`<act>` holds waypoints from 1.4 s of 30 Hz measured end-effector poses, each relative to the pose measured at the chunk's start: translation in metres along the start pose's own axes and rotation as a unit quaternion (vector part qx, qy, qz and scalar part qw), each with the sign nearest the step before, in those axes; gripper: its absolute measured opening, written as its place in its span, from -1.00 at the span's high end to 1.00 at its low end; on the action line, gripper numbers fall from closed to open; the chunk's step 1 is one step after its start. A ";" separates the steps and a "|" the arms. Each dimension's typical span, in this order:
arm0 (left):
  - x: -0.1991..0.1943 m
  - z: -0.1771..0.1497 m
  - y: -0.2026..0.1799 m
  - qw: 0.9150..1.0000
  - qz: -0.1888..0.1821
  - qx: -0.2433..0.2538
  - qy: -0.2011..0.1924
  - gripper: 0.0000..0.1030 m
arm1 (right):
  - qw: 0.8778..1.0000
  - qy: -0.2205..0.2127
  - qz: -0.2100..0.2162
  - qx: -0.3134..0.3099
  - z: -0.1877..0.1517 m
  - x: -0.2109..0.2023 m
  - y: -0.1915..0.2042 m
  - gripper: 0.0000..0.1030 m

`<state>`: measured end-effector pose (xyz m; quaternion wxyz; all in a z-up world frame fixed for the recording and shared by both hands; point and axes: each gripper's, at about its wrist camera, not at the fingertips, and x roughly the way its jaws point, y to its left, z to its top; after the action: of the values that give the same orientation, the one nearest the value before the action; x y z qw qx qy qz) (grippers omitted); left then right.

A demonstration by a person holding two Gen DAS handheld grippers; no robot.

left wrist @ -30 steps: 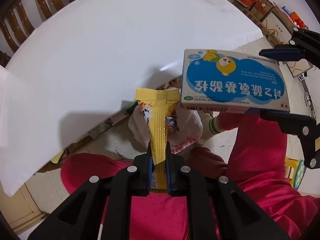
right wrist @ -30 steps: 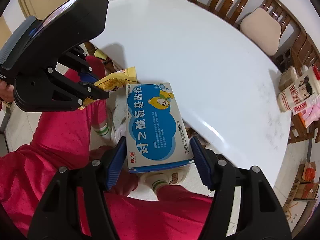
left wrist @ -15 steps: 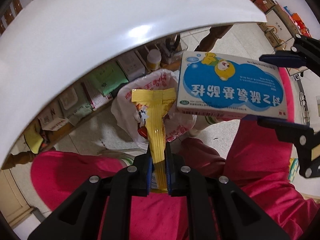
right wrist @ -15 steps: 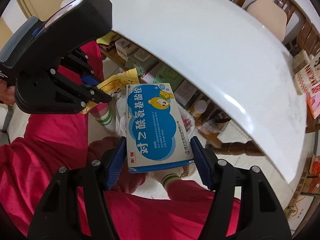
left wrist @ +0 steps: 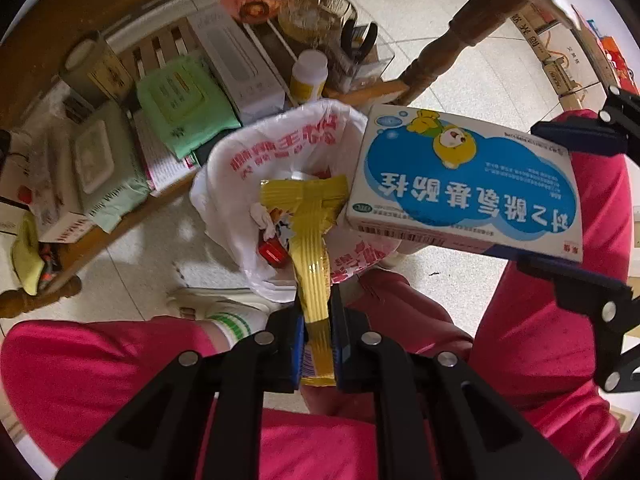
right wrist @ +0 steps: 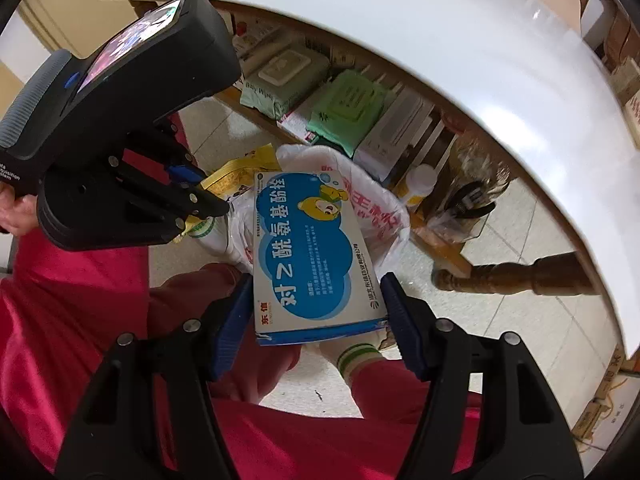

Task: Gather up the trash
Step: 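Lift both held items and carry them down over the white bag, then open both tools to drop the snack bar and box into the bag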

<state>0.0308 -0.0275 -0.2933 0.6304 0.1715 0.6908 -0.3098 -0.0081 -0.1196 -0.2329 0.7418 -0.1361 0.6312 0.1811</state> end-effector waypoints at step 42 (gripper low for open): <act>0.150 0.048 0.064 0.985 -0.039 -0.102 0.135 0.19 | 0.987 0.096 0.042 0.118 0.013 0.192 -0.047 -0.24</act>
<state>0.0854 -0.0339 -0.4539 0.5328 0.1195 0.8038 -0.2362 0.0503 -0.1376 -0.4210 0.6801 -0.0376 0.7219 0.1222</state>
